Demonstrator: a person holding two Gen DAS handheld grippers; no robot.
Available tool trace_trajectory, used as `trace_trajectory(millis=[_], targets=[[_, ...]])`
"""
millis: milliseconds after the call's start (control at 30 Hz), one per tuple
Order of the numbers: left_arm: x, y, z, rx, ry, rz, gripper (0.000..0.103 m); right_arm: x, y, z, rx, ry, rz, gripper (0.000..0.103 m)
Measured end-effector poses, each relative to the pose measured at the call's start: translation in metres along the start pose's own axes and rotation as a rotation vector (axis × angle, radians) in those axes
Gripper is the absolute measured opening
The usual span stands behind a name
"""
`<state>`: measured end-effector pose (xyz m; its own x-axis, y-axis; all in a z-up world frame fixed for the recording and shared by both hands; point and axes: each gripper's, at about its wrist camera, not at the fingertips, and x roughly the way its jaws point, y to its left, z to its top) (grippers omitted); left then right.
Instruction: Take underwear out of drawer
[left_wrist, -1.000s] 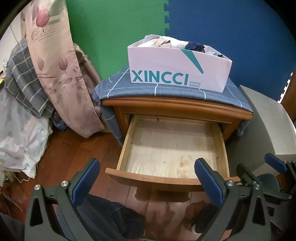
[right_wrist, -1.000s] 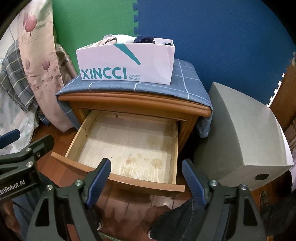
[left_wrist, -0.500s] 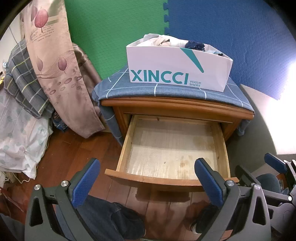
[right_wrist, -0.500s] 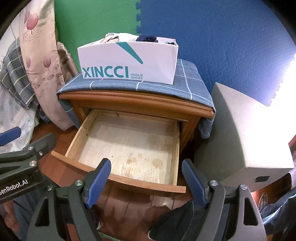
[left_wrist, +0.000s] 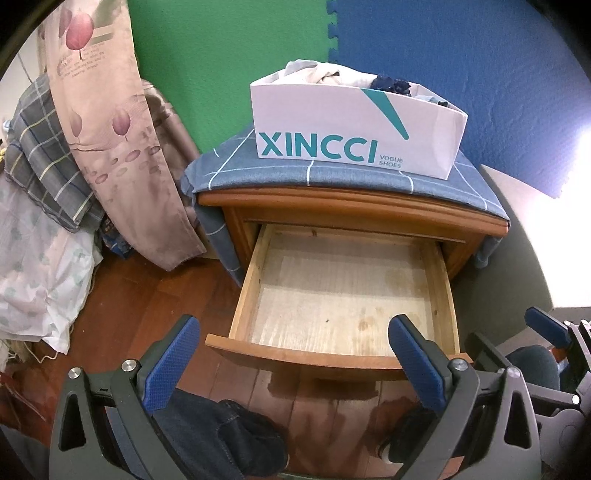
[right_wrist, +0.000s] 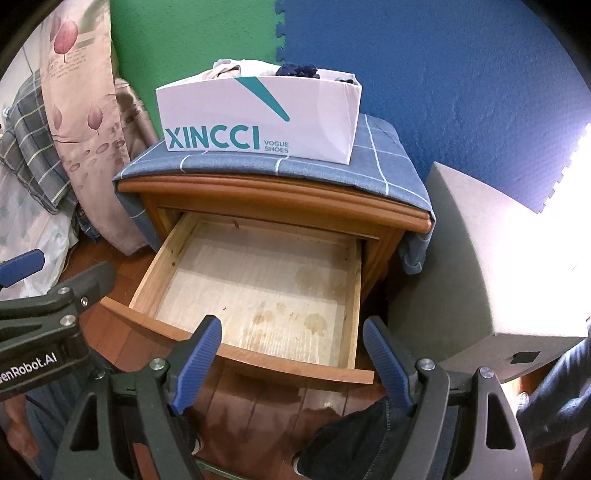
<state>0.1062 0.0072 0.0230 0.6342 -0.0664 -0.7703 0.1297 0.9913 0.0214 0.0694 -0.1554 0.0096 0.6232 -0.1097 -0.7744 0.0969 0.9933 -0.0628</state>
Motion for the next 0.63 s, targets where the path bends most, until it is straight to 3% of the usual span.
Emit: trace_trajectory(millis=[633], targets=[[0.0043,0.001,-0.0017,-0.004,0.013,-0.025,0.101,0.0029,0.0009,-0.0015,-0.01,0.005,0.003,0.081]])
